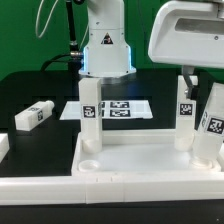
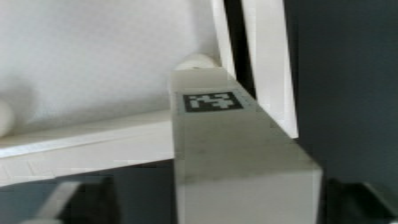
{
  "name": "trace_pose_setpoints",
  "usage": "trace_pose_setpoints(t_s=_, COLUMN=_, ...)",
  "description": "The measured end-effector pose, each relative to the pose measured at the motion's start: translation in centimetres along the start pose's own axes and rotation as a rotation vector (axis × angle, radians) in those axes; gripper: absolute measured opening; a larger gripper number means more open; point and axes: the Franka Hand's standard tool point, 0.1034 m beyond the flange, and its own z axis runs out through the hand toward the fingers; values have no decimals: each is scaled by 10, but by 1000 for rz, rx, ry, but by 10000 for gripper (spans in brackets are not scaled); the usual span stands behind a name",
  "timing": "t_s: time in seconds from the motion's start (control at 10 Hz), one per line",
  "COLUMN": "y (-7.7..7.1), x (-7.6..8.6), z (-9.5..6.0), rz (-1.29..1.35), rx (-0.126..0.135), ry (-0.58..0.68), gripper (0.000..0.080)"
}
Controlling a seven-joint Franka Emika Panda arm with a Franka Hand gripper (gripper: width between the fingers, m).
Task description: Assemble desk
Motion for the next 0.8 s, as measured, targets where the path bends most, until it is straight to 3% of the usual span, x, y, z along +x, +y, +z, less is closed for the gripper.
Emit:
trace_pose_setpoints(t_s=0.1, y=1, x=0, z=0, rz=0, rx=0, ry=0, gripper=391)
trace_pose_setpoints(t_s=0.2, y=1, x=0, z=1, rz=43, rx=-1, ry=-1, gripper=391)
trace_pose_setpoints(t_s=0.3, y=1, x=0, z=1, rz=151, rx=0, ry=-1, gripper=288)
trace_pose_setpoints(t_s=0.8, y=1, x=-1, z=1, rz=575, rx=8, ry=17, gripper=288)
